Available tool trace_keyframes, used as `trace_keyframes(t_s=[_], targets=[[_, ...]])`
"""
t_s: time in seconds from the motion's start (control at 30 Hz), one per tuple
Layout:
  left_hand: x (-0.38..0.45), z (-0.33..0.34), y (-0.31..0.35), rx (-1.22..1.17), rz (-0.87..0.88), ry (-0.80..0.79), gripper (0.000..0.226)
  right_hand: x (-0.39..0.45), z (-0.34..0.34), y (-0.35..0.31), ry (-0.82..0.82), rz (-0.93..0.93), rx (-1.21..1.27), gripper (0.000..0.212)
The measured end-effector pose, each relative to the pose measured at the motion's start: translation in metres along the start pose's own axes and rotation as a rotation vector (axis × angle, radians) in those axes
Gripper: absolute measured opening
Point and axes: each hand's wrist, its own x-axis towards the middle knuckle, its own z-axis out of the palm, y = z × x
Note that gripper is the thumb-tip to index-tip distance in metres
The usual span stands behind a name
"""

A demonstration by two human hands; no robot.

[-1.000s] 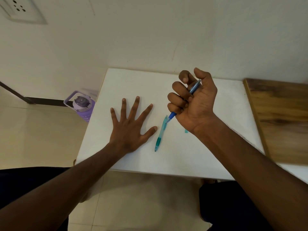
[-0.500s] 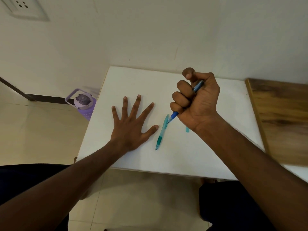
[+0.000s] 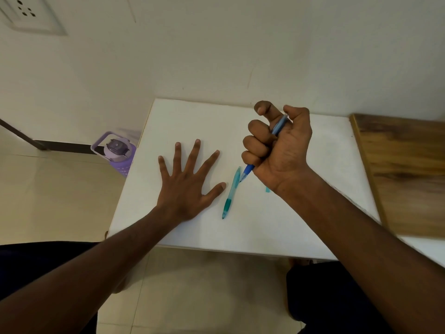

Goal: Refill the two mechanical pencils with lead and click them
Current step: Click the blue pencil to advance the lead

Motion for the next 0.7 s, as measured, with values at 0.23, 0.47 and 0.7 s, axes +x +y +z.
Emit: trace_keyframes(t_s=[0.23, 0.47, 0.7], targets=[[0.0001, -0.0016, 0.0012, 0.001, -0.003, -0.012, 0.088, 0.0007, 0.0007, 0.0000, 0.004, 0.001, 0.013, 0.044], [0.0006, -0.0004, 0.0004, 0.003, 0.000, -0.008, 0.088, 0.0021, 0.0000, -0.0006, 0.027, -0.025, 0.006, 0.042], [0.0005, -0.0007, 0.0009, 0.004, -0.004, -0.009, 0.088, 0.0022, -0.0006, 0.0001, 0.026, -0.034, 0.008, 0.041]])
